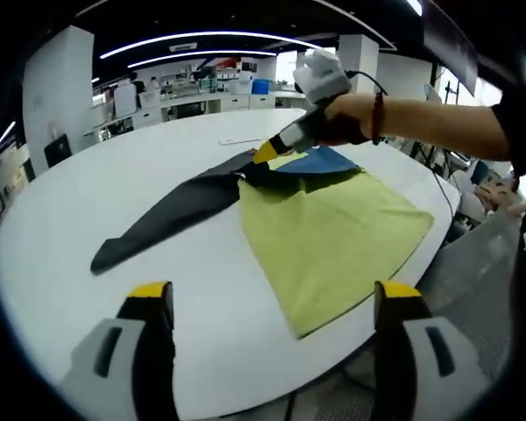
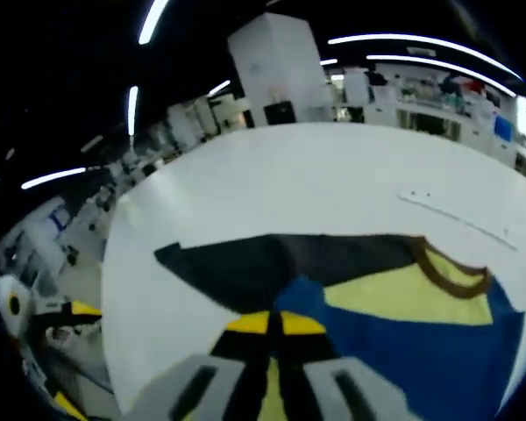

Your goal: Fold the garment on the visible template until the final outline fits inside the template.

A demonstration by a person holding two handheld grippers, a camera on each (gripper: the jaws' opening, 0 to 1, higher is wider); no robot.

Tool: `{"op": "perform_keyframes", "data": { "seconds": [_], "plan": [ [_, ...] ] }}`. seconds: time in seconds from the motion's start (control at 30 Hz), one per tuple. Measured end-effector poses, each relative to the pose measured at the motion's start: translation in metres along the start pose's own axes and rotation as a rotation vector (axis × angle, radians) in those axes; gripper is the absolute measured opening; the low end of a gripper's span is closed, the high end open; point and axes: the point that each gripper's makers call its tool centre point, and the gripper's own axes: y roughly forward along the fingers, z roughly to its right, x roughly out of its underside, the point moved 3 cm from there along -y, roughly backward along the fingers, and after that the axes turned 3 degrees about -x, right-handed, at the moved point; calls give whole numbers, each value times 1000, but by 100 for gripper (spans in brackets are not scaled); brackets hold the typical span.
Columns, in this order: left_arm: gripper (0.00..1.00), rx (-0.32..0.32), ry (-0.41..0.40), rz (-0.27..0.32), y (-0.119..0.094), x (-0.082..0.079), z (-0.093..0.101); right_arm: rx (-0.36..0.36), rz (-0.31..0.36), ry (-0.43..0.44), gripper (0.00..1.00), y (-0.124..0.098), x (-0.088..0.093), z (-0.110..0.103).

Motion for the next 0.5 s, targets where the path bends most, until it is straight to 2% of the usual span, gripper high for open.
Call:
{"op": "perform_keyframes", "data": {
  "seconds": [0.13, 0.17, 0.27, 0.33, 0.43, 0.5],
  "plan": [
    [93, 5, 3, -1, 1, -1, 1, -15, -22, 8, 0, 0, 10, -3],
    [93, 5, 4, -2, 1, -1, 1, -7, -24, 9, 4, 0, 11, 0],
    [93, 9, 13, -4, 2, -3, 0, 2, -25, 23, 25, -3, 16, 3],
    [94, 10, 18, -1, 3, -5, -2, 9, -31, 19, 33, -7, 19, 5],
    [95, 13, 23, 3, 6, -9, -5, 9, -28, 2, 51, -10, 20, 9],
    [95, 16, 23, 5, 7, -11, -6, 9, -17, -18, 60, -13, 20, 11]
  ]
}}
